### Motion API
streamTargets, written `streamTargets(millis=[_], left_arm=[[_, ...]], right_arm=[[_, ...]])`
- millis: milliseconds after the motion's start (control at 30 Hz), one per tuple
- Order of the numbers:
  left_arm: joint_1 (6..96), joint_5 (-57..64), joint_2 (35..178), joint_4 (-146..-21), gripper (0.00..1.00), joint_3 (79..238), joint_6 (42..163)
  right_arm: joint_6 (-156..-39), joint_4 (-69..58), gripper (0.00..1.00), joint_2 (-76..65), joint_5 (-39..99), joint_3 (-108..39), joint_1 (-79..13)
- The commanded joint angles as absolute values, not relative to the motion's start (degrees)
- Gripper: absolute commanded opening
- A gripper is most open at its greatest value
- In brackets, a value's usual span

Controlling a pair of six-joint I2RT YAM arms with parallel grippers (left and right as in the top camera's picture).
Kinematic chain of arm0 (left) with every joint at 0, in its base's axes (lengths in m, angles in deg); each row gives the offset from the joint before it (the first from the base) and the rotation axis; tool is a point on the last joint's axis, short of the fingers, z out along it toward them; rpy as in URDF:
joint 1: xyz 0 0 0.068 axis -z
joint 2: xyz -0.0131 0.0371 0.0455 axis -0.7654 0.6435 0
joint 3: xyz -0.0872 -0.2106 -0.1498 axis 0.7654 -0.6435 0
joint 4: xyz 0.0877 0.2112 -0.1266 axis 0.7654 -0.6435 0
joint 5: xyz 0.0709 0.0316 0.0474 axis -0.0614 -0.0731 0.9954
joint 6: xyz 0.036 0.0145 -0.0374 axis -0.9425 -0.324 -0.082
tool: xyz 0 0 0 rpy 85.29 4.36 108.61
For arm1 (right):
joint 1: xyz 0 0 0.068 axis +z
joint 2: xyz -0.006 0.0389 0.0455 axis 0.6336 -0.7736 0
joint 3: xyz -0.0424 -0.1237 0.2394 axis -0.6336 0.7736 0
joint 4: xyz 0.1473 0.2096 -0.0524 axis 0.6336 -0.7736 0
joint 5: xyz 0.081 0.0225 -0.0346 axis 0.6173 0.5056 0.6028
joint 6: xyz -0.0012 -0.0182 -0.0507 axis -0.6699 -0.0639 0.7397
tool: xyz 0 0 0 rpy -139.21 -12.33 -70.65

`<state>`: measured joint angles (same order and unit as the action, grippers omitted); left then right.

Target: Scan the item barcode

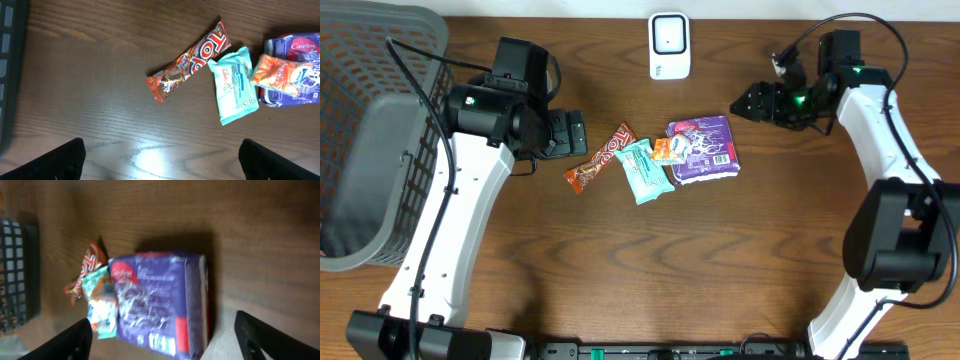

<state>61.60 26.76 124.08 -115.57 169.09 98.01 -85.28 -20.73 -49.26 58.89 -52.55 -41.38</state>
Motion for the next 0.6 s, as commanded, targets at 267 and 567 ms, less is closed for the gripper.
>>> streamTargets(millis=[267, 567], left_arm=[[61.4, 27.3, 124.2, -115.8, 0.98, 168.8, 98.3], [61.4, 27.3, 124.2, -115.8, 0.98, 168.8, 98.3]], right_arm=[[-84.3, -15.3, 0.68, -61.0, 62.8, -53.6, -38.6], [-84.1, -14.5, 0.19, -67.0, 67.0, -53.6, -38.8]])
